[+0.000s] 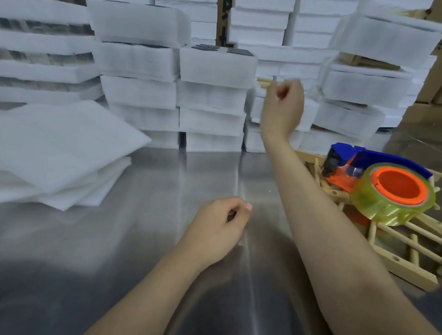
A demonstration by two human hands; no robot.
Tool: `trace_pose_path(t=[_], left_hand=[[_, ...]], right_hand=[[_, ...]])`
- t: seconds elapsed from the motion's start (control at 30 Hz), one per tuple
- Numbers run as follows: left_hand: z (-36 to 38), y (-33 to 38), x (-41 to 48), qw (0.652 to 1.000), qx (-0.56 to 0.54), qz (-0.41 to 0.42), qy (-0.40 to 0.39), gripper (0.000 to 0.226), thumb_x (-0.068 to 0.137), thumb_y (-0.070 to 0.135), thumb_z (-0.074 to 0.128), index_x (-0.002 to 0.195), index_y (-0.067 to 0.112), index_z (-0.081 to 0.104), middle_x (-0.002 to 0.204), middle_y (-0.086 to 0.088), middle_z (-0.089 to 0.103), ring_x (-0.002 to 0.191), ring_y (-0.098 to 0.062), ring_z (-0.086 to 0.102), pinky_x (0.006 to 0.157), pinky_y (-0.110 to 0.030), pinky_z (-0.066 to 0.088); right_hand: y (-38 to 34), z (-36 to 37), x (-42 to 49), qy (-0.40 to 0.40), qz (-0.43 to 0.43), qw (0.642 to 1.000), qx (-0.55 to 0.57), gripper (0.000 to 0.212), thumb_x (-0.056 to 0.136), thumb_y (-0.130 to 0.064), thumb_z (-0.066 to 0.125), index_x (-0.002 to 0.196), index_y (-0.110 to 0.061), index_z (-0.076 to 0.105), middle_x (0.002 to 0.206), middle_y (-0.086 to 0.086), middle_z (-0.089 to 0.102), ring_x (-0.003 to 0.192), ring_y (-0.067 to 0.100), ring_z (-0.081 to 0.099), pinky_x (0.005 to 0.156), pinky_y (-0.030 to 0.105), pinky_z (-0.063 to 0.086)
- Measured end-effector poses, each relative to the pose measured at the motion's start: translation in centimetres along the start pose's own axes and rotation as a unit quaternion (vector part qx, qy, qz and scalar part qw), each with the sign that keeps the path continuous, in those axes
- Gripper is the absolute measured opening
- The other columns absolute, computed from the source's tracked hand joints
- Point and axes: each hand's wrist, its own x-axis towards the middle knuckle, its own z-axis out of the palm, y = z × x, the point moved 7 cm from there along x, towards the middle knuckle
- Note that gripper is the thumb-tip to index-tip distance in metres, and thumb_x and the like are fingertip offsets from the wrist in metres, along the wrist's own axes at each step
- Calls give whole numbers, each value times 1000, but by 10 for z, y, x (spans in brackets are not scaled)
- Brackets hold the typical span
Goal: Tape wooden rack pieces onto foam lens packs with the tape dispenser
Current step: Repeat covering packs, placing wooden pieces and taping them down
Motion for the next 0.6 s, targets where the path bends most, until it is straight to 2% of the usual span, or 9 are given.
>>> trace_pose_path(t=[0.07, 0.13, 0.17, 0.2, 0.27, 0.37, 0.43, 0.53, 0.6], left_hand=[[1, -1, 0, 1000, 9, -6, -3, 31, 97, 32, 47, 87, 12, 69, 86, -3, 71, 84, -14, 63, 81, -26, 45], [0, -1, 1, 1000, 21, -7, -4, 30, 98, 32, 46, 87, 14, 68, 85, 0, 70, 82, -12, 63, 79, -26, 44], [1, -1, 2, 1000, 25, -8, -5, 30, 98, 33, 46, 87, 15, 68, 84, 2, 70, 81, -9, 62, 79, -25, 44], [0, -2, 1, 1000, 26, -11, -7, 29, 98, 34, 46, 87, 18, 68, 84, 5, 70, 80, -6, 62, 79, -23, 44], [1, -3, 2, 1000, 23, -14, -7, 29, 97, 36, 46, 86, 21, 68, 83, 8, 70, 79, -3, 62, 78, -21, 45], [1, -4, 2, 1000, 25, -12, -2, 29, 97, 36, 46, 86, 21, 67, 83, 7, 70, 79, -4, 62, 77, -24, 47], [2, -5, 2, 1000, 26, -6, -2, 28, 97, 38, 45, 88, 23, 67, 84, 8, 70, 80, -4, 63, 76, -23, 48], [2, -4, 2, 999, 31, 9, 2, 29, 95, 38, 43, 88, 23, 67, 85, 7, 70, 80, -5, 63, 72, -21, 46], [2, -3, 3, 999, 31, 15, 7, 30, 95, 37, 43, 87, 21, 67, 84, 5, 70, 79, -6, 62, 71, -21, 45]], right_hand=[[-53, 15, -2, -41, -208, 977, -35, 6, 89, -17, 54, 86, -22, 57, 103, 0, 56, 97, 15, 52, 84, 19, 38], [-71, 44, -10, -139, -300, 933, -141, 36, 91, -14, 49, 126, -15, 54, 142, 5, 43, 139, 28, 32, 116, 39, 16], [-69, 55, -14, -195, -293, 917, -190, 47, 93, -13, 45, 140, -16, 43, 153, 5, 31, 147, 29, 16, 118, 47, 2], [-62, 64, -18, -246, -267, 904, -224, 54, 96, -14, 42, 148, -18, 31, 159, 3, 20, 149, 28, 4, 117, 53, -6], [-49, 75, -24, -302, -225, 886, -272, 63, 98, -17, 42, 154, -23, 13, 161, 2, 10, 149, 27, -3, 114, 61, -8], [-53, 81, -24, -263, -259, 873, -320, 75, 95, -21, 52, 155, -29, 6, 151, 7, 22, 142, 29, 16, 112, 64, -1], [-60, 84, -16, -236, -264, 873, -334, 76, 92, -23, 57, 153, -32, 13, 140, 10, 31, 131, 30, 27, 111, 64, 3], [-61, 88, -5, -224, -240, 882, -337, 61, 84, -10, 58, 140, -28, 40, 132, 12, 34, 127, 32, 29, 111, 62, 8], [-60, 88, -4, -217, -231, 893, -319, 55, 80, -4, 57, 131, -24, 46, 131, 12, 34, 124, 31, 30, 112, 57, 13]])
